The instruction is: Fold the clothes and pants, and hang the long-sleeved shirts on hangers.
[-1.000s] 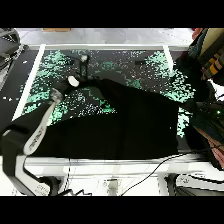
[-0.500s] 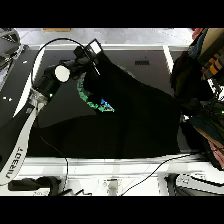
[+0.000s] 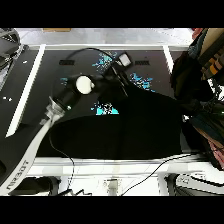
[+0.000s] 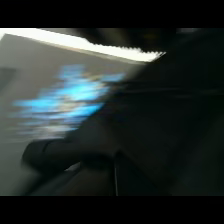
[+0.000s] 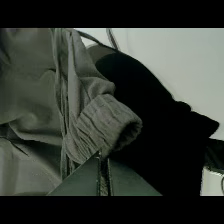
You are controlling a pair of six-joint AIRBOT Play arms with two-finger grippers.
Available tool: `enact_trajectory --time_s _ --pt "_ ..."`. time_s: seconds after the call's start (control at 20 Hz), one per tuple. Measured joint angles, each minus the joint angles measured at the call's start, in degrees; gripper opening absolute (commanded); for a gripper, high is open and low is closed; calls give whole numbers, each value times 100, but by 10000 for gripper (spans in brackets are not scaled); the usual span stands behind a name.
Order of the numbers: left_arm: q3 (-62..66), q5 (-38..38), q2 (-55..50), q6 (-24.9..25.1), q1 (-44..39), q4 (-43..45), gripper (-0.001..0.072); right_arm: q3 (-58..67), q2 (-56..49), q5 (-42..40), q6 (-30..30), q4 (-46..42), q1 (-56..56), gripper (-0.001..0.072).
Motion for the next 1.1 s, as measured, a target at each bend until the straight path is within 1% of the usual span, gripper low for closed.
enact_trajectory --time_s 0.05,0.1,0.15,0.2,0.3,0.35,0.4,0.55,0.6,0.7,0.8,0.85,0.95,1.1 --pt "0 -264 0 -234 -240 -46 9 0 2 -2 2 -28 0 20" --pt "0 -481 -2 -398 -463 -81 32 0 2 -2 7 -59 0 20" --pt "0 -675 -11 -527 -699 -109 314 0 0 -2 7 -83 0 20" --pt "0 -813 -22 -634 -901 -142 713 0 2 -2 9 -109 0 20" --pt "2 -970 -33 -800 -1237 -175 671 0 4 -2 15 -127 0 20" --pt "0 -988 -42 -863 -1349 -173 548 0 4 -2 20 -133 0 20" --pt "0 -981 -42 -975 -1405 -160 441 0 4 -2 35 -146 0 20" --pt "2 -885 -68 -1366 -1231 411 433 0 4 -2 107 -153 0 20" --pt "0 -855 -94 -1547 -1040 664 410 0 4 0 125 -155 0 20" --pt "0 -852 -223 -2035 -422 1054 410 0 4 0 144 -160 0 20" --pt "-4 -994 -448 -2459 293 1043 415 0 4 0 157 -162 0 20" --pt "-4 -1115 -623 -2618 697 850 424 0 4 0 164 -164 0 20" --pt "-4 -1296 -1034 -2815 1414 195 441 0 4 0 166 -166 0 21" --pt "-4 -1370 -1753 -2940 2127 -988 440 0 4 -4 170 -168 0 20"
